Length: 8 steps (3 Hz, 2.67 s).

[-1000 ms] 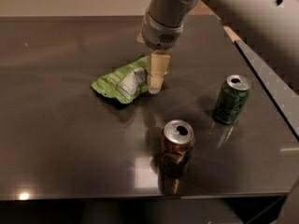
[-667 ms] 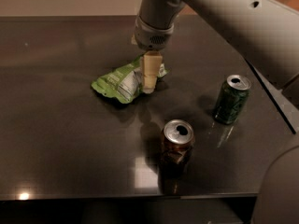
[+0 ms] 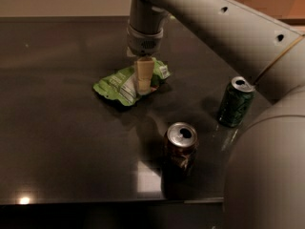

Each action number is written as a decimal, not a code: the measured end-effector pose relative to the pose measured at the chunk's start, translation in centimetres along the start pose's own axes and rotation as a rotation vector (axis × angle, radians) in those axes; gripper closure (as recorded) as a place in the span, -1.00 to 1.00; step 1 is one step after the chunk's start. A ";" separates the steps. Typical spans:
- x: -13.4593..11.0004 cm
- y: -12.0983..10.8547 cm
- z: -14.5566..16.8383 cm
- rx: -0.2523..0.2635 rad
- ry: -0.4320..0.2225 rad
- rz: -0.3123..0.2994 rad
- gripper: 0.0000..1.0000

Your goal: Pick green rice chip bag

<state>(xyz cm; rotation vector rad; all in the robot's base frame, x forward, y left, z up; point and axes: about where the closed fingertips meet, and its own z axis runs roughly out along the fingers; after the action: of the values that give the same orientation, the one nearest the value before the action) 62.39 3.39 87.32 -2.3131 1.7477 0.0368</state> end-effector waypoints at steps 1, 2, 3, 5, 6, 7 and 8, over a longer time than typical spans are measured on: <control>-0.1 -0.5 0.8 -0.018 0.018 -0.015 -0.19; -0.2 -0.6 0.9 -0.027 0.022 -0.027 0.30; -0.4 -0.3 -0.3 -0.018 0.005 -0.039 0.74; -0.8 1.4 -6.5 0.028 -0.071 -0.080 1.00; -1.0 2.0 -10.3 0.069 -0.097 -0.124 1.00; -0.8 2.2 -12.9 0.102 -0.113 -0.155 1.00; -0.5 2.4 -14.6 0.128 -0.150 -0.150 1.00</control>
Offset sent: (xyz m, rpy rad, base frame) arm 0.0042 0.0026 -0.0054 -0.0494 0.0297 0.0392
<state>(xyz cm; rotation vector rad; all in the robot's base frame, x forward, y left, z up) 58.13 0.23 101.17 -2.2780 1.4588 0.0674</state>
